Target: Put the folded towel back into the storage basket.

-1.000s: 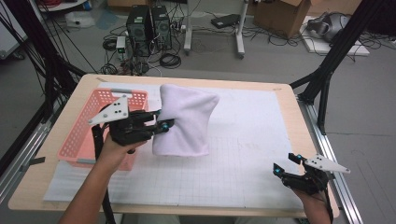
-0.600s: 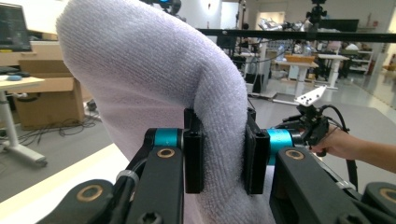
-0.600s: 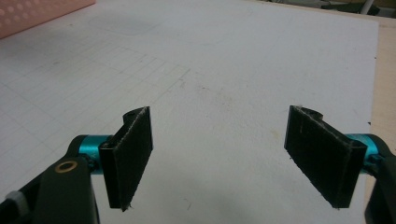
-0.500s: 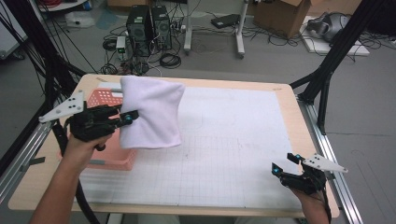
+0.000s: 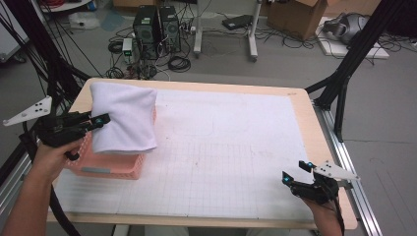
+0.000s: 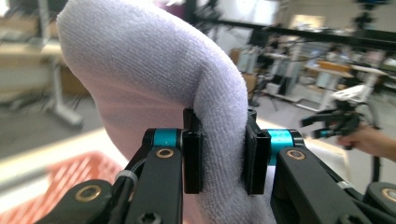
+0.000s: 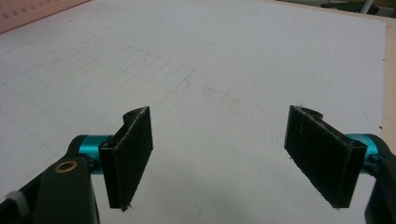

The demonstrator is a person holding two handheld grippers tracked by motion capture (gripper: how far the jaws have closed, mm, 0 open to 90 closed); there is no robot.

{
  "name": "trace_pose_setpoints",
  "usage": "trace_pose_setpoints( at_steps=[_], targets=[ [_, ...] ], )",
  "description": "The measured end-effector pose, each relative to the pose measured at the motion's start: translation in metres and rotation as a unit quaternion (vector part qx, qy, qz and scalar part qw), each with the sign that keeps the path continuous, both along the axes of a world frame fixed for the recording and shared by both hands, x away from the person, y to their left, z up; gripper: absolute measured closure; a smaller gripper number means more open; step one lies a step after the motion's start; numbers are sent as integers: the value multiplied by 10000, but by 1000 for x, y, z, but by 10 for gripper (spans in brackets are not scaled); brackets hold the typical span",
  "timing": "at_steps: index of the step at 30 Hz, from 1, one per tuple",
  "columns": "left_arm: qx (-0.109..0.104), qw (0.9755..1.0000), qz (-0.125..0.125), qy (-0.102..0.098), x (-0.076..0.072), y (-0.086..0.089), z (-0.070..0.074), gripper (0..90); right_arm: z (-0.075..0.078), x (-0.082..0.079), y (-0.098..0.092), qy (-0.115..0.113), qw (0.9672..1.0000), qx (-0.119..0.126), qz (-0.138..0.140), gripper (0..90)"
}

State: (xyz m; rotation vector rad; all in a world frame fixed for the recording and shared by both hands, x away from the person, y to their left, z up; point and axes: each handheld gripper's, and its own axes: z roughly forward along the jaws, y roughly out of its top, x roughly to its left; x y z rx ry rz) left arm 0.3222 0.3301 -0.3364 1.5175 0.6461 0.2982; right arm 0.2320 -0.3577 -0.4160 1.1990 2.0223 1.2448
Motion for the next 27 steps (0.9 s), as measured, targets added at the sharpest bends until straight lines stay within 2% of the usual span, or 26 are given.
trace_pose_setpoints(
  at_steps=[1, 4, 5, 6, 7, 9, 10, 11, 12, 13, 14, 16, 17, 18, 19, 20, 21, 22, 23, 24, 25, 26, 27],
  targets=[
    [0, 10000, 0, 0, 0, 0, 0, 737, 0, 0, 0, 0, 10000, 0, 0, 225],
    [143, 9979, 374, 514, 7, 12, -21, 734, 0, 0, 4, 10, 10000, -22, 36, 225],
    [211, 9949, 566, 812, 11, 17, -29, 732, 0, 0, 5, 17, 10000, -25, 42, 225],
    [327, 9929, 637, 948, 13, 18, -31, 730, 0, 0, 6, 8, 10000, -32, 46, 225],
    [502, 9900, 725, 1104, 16, 17, -34, 729, 0, 0, 6, 17, 10000, -41, 61, 225],
    [700, 9854, 804, 1331, 20, 15, -34, 719, -1, 0, 8, 27, 10000, -45, 72, 225],
    [891, 9813, 870, 1470, 23, 13, -33, 714, -1, 1, 9, 44, 10000, -43, 75, 225],
    [891, 9813, 870, 1470, 23, 13, -33, 710, -1, 1, 9, 34, 9999, -61, 92, 225],
    [1186, 9729, 1004, 1715, 29, 9, -33, 703, -1, 1, 9, 45, 9999, -60, 93, 225],
    [1283, 9694, 1070, 1797, 31, 8, -34, 696, -1, 1, 10, 35, 9999, -63, 103, 225],
    [1418, 9641, 1172, 1917, 33, 6, -35, 692, -1, 0, 10, 33, 9999, -63, 108, 225],
    [1494, 9583, 1318, 2051, 37, 6, -36, 687, -1, 0, 10, 25, 9999, -66, 116, 225],
    [1569, 9543, 1427, 2106, 38, 6, -37, 681, 0, -1, 9, 27, 9999, -59, 107, 225],
    [1569, 9543, 1427, 2106, 38, 6, -37, 675, 0, -1, 9, 24, 9999, -61, 107, 225],
    [1729, 9472, 1574, 2196, 40, 5, -39, 670, 0, -1, 8, 14, 9999, -63, 108, 225],
    [1800, 9426, 1682, 2252, 41, 5, -40, 664, 0, -1, 8, 20, 9999, -46, 101, 225],
    [1910, 9394, 1748, 2247, 42, 3, -40, 652, 0, -2, 8, 27, 9999, -40, 99, 225],
    [1985, 9373, 1779, 2247, 43, 1, -40, 649, 0, -2, 8, 23, 9999, -50, 104, 225],
    [2112, 9326, 1857, 2262, 43, -1, -40, 643, 0, -2, 8, 26, 9999, -51, 104, 225],
    [2250, 9255, 2028, 2276, 45, -3, -40, 616, 0, -1, 8, 16, 9999, -48, 116, 225],
    [2250, 9255, 2028, 2276, 45, -3, -40, 542, 0, -1, 9, 10, 9999, -65, 130, 225],
    [2261, 9189, 2294, 2278, 45, -3, -40, 482, 0, -1, 9, 11, 9999, -62, 137, 225],
    [2277, 9155, 2493, 2187, 44, -2, -38, 444, 0, -1, 10, 1, 9999, -46, 143, 225]
  ],
)
